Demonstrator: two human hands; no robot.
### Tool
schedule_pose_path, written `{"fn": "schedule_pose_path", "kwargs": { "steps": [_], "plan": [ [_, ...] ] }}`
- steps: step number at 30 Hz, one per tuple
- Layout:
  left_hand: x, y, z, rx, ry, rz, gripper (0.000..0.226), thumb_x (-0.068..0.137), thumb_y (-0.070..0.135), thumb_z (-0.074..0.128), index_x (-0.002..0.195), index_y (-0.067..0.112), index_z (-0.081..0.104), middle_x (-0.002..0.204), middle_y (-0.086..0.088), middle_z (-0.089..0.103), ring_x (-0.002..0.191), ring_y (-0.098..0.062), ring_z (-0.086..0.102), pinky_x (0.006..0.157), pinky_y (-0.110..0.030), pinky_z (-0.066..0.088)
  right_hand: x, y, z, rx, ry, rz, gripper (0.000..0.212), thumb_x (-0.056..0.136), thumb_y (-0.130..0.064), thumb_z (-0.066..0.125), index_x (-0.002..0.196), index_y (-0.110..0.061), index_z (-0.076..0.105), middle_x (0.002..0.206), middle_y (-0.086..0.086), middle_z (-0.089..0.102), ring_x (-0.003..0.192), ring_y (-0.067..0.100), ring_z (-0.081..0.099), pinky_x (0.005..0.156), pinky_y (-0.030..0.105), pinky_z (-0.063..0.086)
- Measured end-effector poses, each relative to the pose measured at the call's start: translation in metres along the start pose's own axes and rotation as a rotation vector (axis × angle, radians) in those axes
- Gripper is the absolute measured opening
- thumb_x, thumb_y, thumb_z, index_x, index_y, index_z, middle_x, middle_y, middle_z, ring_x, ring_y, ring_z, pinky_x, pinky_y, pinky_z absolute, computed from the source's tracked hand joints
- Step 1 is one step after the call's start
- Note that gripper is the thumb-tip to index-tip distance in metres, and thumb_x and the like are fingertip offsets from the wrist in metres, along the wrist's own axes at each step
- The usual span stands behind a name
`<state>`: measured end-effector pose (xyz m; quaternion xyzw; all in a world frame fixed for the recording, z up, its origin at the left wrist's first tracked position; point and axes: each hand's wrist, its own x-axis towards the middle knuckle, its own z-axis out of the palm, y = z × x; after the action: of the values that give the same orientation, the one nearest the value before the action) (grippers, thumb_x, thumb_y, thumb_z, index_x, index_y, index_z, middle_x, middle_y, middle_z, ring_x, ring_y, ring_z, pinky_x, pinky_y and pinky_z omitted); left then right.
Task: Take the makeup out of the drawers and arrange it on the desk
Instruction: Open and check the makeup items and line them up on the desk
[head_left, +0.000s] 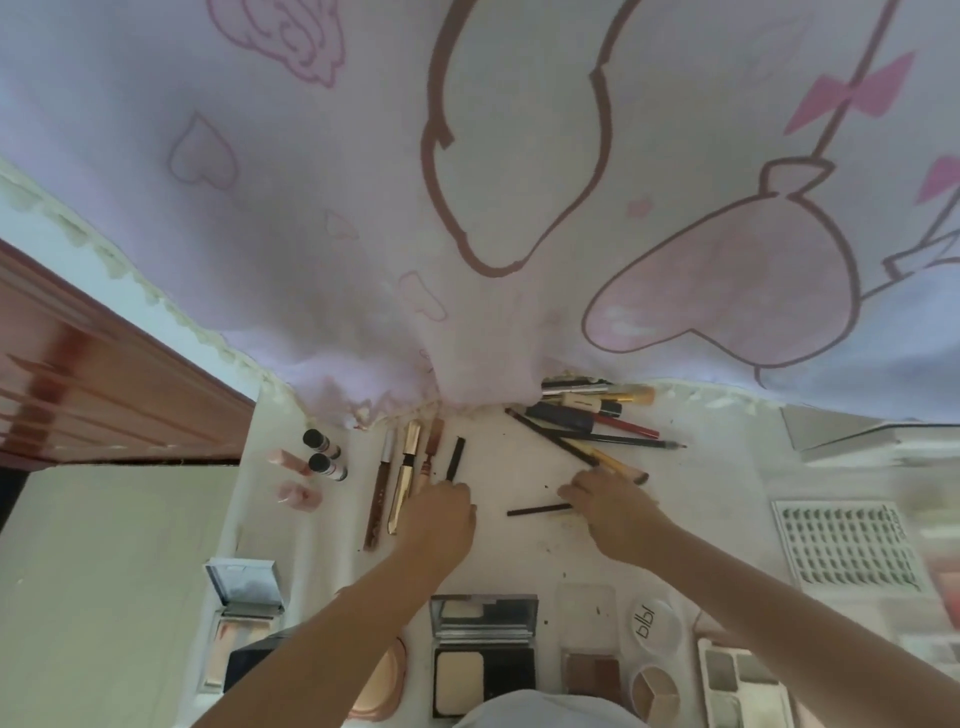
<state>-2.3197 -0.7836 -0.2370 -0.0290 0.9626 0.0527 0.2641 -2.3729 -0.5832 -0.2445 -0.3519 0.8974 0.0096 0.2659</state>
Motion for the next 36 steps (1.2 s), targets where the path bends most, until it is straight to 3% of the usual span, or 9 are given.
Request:
{"fn": "schedule_pose_path", "kwargs": {
  "steps": [4, 14, 17, 20, 22, 25, 31, 36],
  "plan": [
    [0.006, 0.02, 0.0, 0.023, 0.004, 0.102, 0.034, 0.1, 0.028, 0.026, 0.117, 0.009, 0.049, 0.118, -0.007, 0.055, 0.107, -0.02, 0.053, 0.083, -0.028, 0.044, -0.004, -0.002, 0.008, -0.049, -0.038, 0.045, 0.041, 0.091, -0.002, 0.039, 0.131, -0.01, 0.039, 0.133, 0.009, 0.041, 0.12, 0.025, 0.039, 0.097, 0.033, 0.033],
    [0.018, 0.044, 0.001, 0.051, 0.013, 0.234, 0.033, 0.099, 0.026, 0.028, 0.119, 0.009, 0.047, 0.121, -0.008, 0.051, 0.11, -0.02, 0.048, 0.083, -0.029, 0.044, -0.004, 0.002, 0.006, -0.001, -0.075, 0.167, 0.034, 0.091, -0.003, 0.042, 0.126, -0.003, 0.041, 0.128, 0.017, 0.044, 0.116, 0.029, 0.044, 0.097, 0.035, 0.04],
    [0.022, 0.043, 0.006, -0.029, 0.096, 0.23, 0.041, 0.1, 0.031, 0.025, 0.135, 0.011, 0.035, 0.141, -0.005, 0.037, 0.129, -0.017, 0.034, 0.102, -0.025, 0.035, -0.009, 0.004, 0.007, 0.048, -0.087, 0.229, 0.031, 0.093, -0.005, 0.038, 0.123, -0.003, 0.044, 0.13, 0.019, 0.042, 0.112, 0.029, 0.048, 0.093, 0.034, 0.043],
    [0.027, 0.042, 0.01, -0.017, 0.048, 0.208, 0.053, 0.101, 0.033, 0.019, 0.147, 0.008, 0.009, 0.156, -0.006, 0.006, 0.145, -0.018, 0.005, 0.117, -0.024, 0.007, -0.014, 0.012, 0.0, 0.1, -0.051, 0.305, 0.032, 0.094, -0.006, 0.034, 0.124, -0.003, 0.044, 0.132, 0.018, 0.037, 0.103, 0.028, 0.055, 0.083, 0.031, 0.046],
    [0.03, 0.042, 0.015, 0.009, -0.022, 0.217, 0.058, 0.101, 0.035, 0.017, 0.147, 0.005, -0.002, 0.156, -0.01, -0.008, 0.145, -0.02, -0.007, 0.117, -0.026, -0.004, -0.015, 0.021, -0.007, 0.129, 0.03, 0.387, 0.031, 0.093, -0.008, 0.035, 0.122, -0.006, 0.045, 0.125, 0.012, 0.042, 0.101, 0.026, 0.055, 0.076, 0.03, 0.045],
    [0.032, 0.042, 0.019, 0.066, -0.09, 0.221, 0.062, 0.101, 0.035, 0.018, 0.145, 0.002, -0.011, 0.154, -0.013, -0.02, 0.143, -0.024, -0.017, 0.116, -0.03, -0.009, -0.009, 0.029, -0.011, 0.135, 0.141, 0.415, 0.029, 0.093, -0.014, 0.041, 0.121, -0.01, 0.047, 0.12, 0.007, 0.05, 0.106, 0.021, 0.051, 0.082, 0.028, 0.047],
    [0.036, 0.037, 0.02, 0.104, -0.125, 0.234, 0.065, 0.1, 0.036, 0.02, 0.144, 0.002, -0.015, 0.152, -0.012, -0.025, 0.143, -0.023, -0.02, 0.111, -0.027, -0.014, 0.009, 0.03, -0.013, 0.124, 0.129, 0.383, 0.032, 0.091, -0.008, 0.045, 0.122, -0.008, 0.049, 0.121, 0.008, 0.053, 0.112, 0.022, 0.047, 0.09, 0.03, 0.046],
    [0.04, 0.035, 0.023, 0.09, -0.133, 0.258, 0.068, 0.098, 0.044, 0.011, 0.143, 0.003, -0.018, 0.143, -0.007, -0.035, 0.142, -0.023, -0.022, 0.105, -0.025, -0.018, 0.0, 0.058, -0.037, 0.074, 0.191, 0.493, 0.028, 0.086, -0.008, 0.043, 0.112, -0.008, 0.055, 0.107, 0.007, 0.06, 0.099, 0.023, 0.055, 0.079, 0.028, 0.044]
  ]
}}
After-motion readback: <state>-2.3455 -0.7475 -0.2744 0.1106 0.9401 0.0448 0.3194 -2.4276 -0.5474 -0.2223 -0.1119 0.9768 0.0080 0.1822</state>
